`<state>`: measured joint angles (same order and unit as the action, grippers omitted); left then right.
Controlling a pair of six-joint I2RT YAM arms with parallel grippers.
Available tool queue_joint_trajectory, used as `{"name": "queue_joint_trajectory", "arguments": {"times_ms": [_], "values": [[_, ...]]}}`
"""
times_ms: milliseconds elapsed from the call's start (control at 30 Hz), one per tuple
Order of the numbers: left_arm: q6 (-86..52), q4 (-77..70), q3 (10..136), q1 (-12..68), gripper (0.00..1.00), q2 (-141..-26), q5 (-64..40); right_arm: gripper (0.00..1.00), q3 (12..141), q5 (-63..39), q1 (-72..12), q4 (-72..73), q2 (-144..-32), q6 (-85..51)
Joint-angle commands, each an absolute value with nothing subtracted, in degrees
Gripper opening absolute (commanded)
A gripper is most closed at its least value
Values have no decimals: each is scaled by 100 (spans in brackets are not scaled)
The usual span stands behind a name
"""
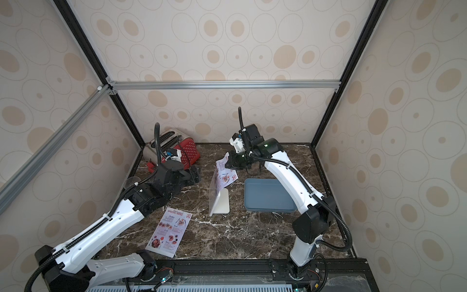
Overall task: Replace the menus in the menu holders
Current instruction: Insert the menu into the menu holder.
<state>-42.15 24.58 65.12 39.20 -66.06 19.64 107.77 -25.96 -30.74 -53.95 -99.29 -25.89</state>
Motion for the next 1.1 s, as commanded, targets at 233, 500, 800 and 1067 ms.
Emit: {"name": "queue_joint_trajectory", "arguments": {"times_ms": [233,500,800,1067], "values": [[-4237,2558,6565,3878,82,-6495,2090,26,11109,-2539,-3080,-5761,-9908,-2479],[-4263,2544,6518,3877,82,-6485,2048,22,10807,-2644,-3082,-5673,-9809,-2616],[-4237,2562,6554,3882,82,-6470,2048,9,10520,-2647,-3188,-5394,-9828,-2865],[-4241,2561,6559,3876,82,-6479,2057,5,10158,-2467,-3371,-4840,-9769,-3341]]}}
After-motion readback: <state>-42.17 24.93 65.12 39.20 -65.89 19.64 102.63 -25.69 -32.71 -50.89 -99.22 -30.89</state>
